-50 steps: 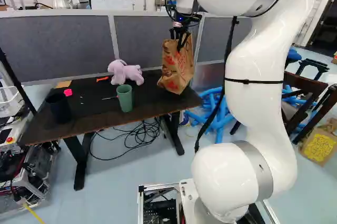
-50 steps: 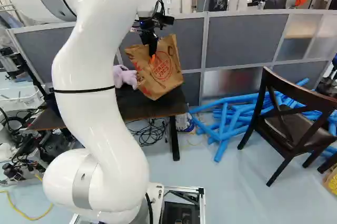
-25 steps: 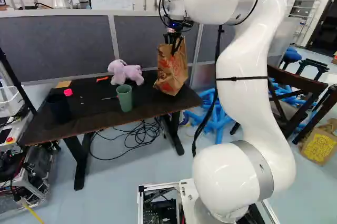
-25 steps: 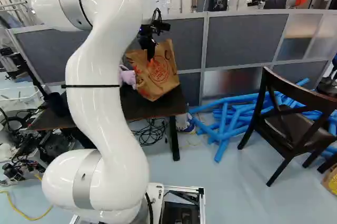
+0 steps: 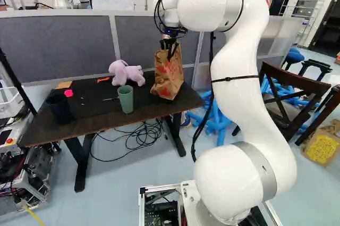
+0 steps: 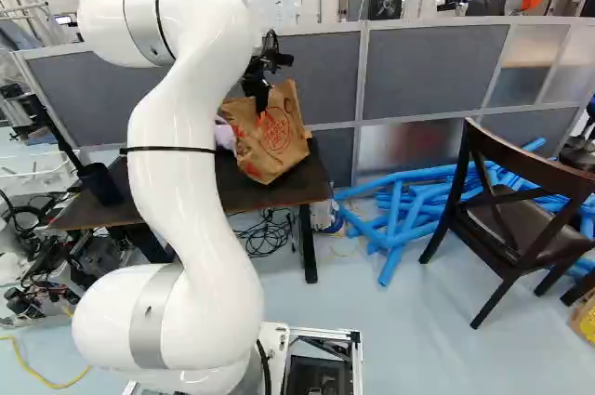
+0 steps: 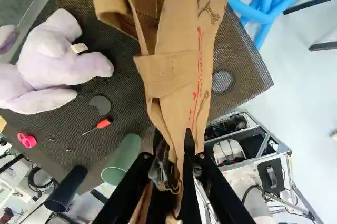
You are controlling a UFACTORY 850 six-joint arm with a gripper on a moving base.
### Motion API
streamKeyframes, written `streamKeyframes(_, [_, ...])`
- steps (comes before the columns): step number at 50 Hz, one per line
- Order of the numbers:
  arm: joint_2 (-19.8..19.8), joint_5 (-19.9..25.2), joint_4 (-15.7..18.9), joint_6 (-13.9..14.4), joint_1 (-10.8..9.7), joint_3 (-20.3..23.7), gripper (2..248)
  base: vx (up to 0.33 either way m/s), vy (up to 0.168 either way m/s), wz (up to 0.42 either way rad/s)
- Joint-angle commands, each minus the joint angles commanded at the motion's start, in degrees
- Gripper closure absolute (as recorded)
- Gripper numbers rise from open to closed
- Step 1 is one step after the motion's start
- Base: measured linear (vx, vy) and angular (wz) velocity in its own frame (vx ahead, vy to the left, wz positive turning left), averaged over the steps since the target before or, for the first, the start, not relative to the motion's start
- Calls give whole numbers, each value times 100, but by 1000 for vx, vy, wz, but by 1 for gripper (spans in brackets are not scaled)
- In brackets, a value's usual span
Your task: Pick up the bag on the ground and place it on the table
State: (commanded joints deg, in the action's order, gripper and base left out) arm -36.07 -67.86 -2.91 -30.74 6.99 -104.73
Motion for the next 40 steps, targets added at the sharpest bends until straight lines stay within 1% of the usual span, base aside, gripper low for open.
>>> streamKeyframes(18, [-257, 0, 0, 0, 40, -38, 227, 0, 0, 0])
streamKeyframes(33, [-291, 0, 0, 0, 41, -43, 227, 0, 0, 0])
streamKeyframes(34, [-291, 0, 0, 0, 41, -43, 220, 0, 0, 0])
streamKeyframes(38, [-291, 0, 0, 0, 41, -43, 220, 0, 0, 0])
streamKeyframes(39, [-291, 0, 0, 0, 41, -43, 189, 0, 0, 0])
streamKeyframes(40, [-291, 0, 0, 0, 41, -43, 189, 0, 0, 0])
